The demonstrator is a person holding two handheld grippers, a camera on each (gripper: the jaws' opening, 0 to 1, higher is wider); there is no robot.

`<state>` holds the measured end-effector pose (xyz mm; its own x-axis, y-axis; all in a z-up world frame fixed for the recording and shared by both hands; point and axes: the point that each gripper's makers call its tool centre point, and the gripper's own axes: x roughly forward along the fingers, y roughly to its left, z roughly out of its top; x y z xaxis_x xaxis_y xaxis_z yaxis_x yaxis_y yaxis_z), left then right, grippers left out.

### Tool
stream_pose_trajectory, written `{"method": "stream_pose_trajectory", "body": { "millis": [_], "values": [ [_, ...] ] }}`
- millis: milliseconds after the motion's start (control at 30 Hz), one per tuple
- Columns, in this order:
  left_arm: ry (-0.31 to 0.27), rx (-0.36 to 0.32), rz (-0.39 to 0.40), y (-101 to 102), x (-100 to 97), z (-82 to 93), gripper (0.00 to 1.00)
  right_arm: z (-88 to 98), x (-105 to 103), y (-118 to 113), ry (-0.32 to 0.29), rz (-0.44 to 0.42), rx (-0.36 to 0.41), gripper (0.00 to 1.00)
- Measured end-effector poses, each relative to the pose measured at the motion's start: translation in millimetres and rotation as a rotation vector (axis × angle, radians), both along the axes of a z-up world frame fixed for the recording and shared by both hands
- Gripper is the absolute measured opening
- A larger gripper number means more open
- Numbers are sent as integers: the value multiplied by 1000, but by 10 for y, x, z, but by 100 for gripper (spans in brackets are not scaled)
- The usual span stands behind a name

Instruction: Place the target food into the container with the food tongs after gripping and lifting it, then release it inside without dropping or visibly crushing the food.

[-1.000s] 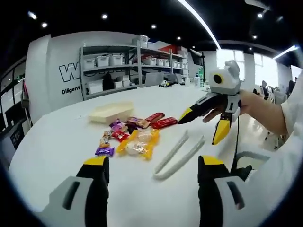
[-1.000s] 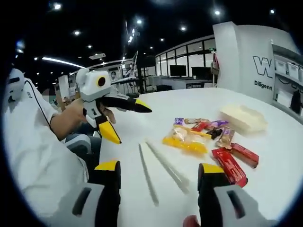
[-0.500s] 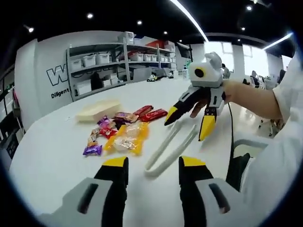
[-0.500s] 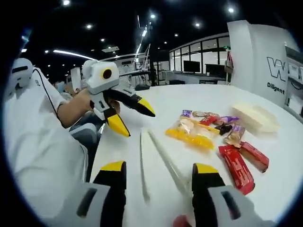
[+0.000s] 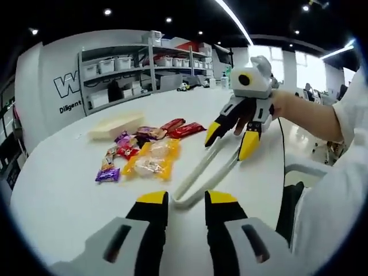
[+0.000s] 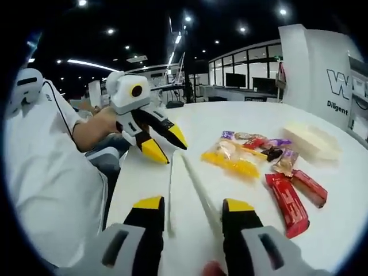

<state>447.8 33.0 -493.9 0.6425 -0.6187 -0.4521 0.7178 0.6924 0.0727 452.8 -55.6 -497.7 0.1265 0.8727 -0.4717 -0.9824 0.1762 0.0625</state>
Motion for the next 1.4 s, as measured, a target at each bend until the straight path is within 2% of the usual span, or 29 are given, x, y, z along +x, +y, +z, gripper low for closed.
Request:
{"method": "stream_pose_trajectory", "body": {
  "millis": [133, 1133, 1400],
  "values": [
    [-5, 14, 2, 7, 19, -18, 21, -1, -17, -11, 8, 5, -2, 31],
    [-10, 54, 4, -33, 112, -38, 24, 2, -346, -78, 60, 124, -14, 29],
    [-29, 81, 2, -66, 152, -30, 24, -2, -444, -78, 65, 166, -21, 29]
  ]
}}
